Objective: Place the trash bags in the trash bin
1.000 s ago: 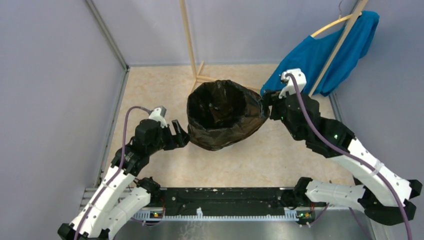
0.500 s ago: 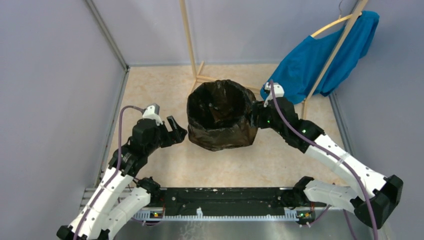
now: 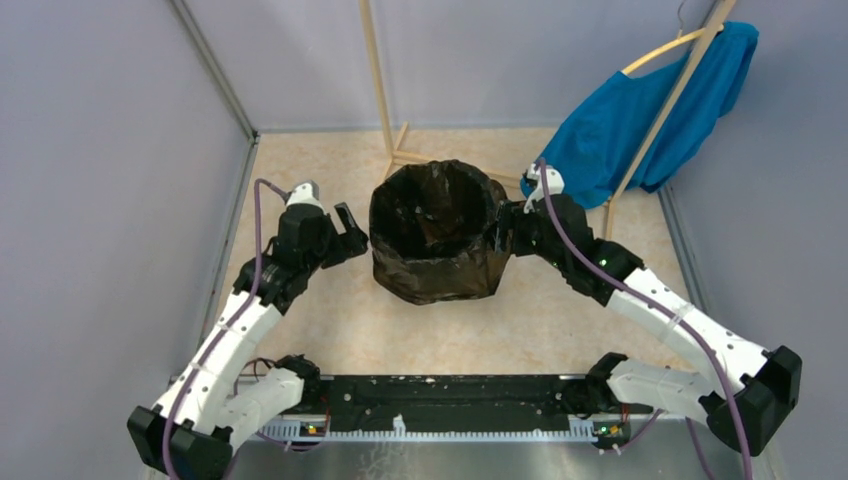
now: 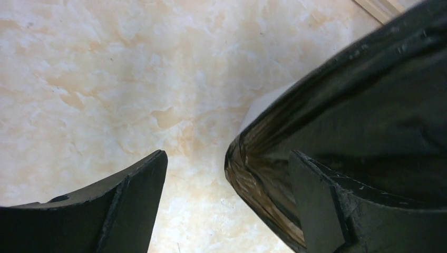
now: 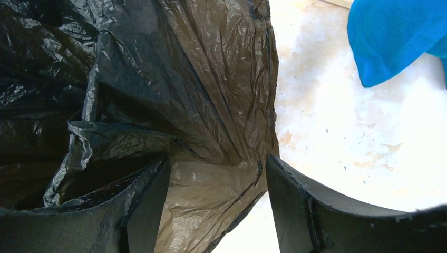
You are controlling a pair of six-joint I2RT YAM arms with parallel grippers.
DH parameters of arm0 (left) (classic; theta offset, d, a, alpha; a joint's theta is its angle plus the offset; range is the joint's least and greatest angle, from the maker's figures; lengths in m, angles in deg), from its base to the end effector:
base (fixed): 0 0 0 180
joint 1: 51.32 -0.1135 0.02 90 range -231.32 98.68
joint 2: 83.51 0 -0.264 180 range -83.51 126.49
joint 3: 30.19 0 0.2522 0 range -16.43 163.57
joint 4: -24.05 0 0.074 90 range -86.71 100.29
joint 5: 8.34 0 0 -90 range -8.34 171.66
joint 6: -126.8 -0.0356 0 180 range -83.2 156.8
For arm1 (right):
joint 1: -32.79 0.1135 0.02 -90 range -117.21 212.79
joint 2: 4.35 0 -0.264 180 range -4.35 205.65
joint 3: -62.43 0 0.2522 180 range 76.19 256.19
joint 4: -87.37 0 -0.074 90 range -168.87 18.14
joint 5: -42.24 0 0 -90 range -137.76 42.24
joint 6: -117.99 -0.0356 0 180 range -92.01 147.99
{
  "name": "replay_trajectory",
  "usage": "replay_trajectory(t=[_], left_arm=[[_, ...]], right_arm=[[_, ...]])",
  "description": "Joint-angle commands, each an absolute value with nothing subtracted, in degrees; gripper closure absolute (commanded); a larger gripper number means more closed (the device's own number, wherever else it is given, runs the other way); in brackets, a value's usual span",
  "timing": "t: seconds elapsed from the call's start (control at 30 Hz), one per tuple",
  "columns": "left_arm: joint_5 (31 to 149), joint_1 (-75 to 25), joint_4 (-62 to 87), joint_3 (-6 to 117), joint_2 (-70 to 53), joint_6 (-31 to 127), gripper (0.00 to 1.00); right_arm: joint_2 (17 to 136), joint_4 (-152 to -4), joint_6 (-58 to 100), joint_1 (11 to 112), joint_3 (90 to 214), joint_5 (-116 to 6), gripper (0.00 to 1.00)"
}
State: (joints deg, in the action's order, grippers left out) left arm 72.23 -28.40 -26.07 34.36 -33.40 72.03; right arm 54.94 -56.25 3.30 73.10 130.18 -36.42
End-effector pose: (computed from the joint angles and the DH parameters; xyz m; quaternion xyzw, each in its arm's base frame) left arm 0.1713 -0.0661 0.3153 -0.1324 0.8776 -0.1572 0.4331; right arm 0.1806 0.1440 0.3266 -0.0654 0.8516 0.2043 0.4782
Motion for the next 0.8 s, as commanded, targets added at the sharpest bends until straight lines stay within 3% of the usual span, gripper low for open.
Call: replay_trajectory(t=[0.0,0.4,0.77], left_arm=[[75.7,-33.1,-19.9,36.6,-28.7,70.7,0.10],[103.1,-37.0,-7.9,37.2,-18.6,69.8,0.17],[109.3,-32.7,-7.6,31.0,-26.4,75.4,0.18]], right_arm=[[56.1,-59.5,3.1,72.3,131.9,-34.6,0.33],[56.7,-68.0,6.9,71.9,127.5,-41.6,0.27],[50.5,-66.4,8.8,72.0,125.0,-51.0,0.25]])
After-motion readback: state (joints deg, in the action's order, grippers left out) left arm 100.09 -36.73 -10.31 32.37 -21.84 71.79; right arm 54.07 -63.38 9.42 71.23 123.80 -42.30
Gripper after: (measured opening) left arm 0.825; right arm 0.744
